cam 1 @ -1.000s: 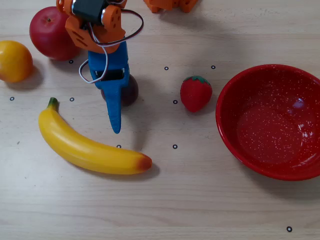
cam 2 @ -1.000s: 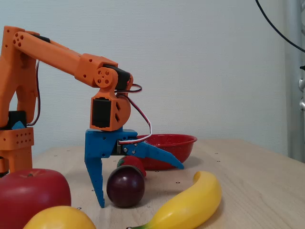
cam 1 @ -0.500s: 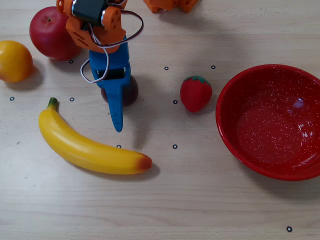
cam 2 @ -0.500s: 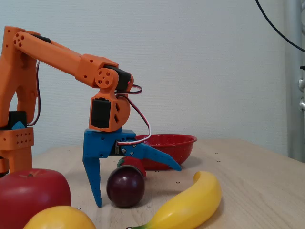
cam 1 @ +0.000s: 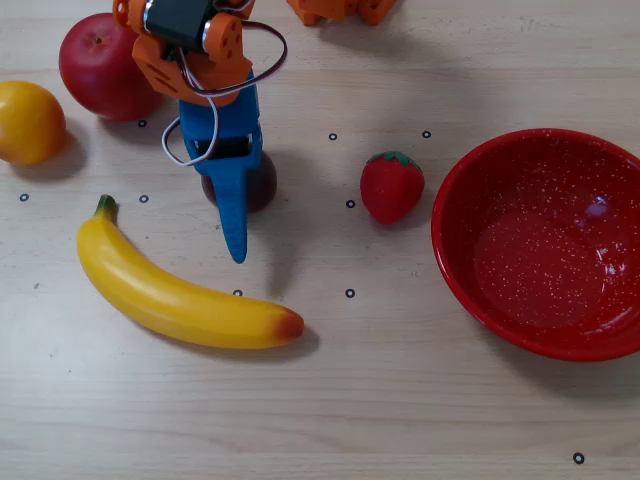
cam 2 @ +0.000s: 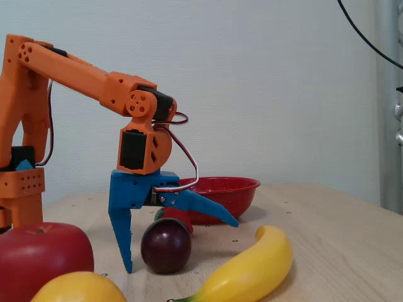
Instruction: Put plum in the red bowl.
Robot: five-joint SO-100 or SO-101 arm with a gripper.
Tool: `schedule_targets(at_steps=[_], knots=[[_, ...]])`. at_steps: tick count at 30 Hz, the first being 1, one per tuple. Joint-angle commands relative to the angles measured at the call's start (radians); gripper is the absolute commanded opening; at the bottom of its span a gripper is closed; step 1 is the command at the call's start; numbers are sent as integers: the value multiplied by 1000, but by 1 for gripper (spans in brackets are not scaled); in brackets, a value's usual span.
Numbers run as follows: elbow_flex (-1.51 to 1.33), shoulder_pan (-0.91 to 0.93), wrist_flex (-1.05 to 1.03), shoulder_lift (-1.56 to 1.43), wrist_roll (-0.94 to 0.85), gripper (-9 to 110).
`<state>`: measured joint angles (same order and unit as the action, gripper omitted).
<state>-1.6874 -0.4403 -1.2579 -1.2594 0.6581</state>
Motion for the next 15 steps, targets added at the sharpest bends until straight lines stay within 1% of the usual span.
schedule_targets(at_steps=[1, 4, 7, 12, 13, 15], knots=[[54, 46, 21, -31, 12, 68], [54, 46, 26, -29, 12, 67], [55, 46, 25, -29, 17, 63], [61, 40, 28, -26, 17, 63], [63, 38, 26, -26, 20, 61], [63, 37, 28, -26, 20, 60]])
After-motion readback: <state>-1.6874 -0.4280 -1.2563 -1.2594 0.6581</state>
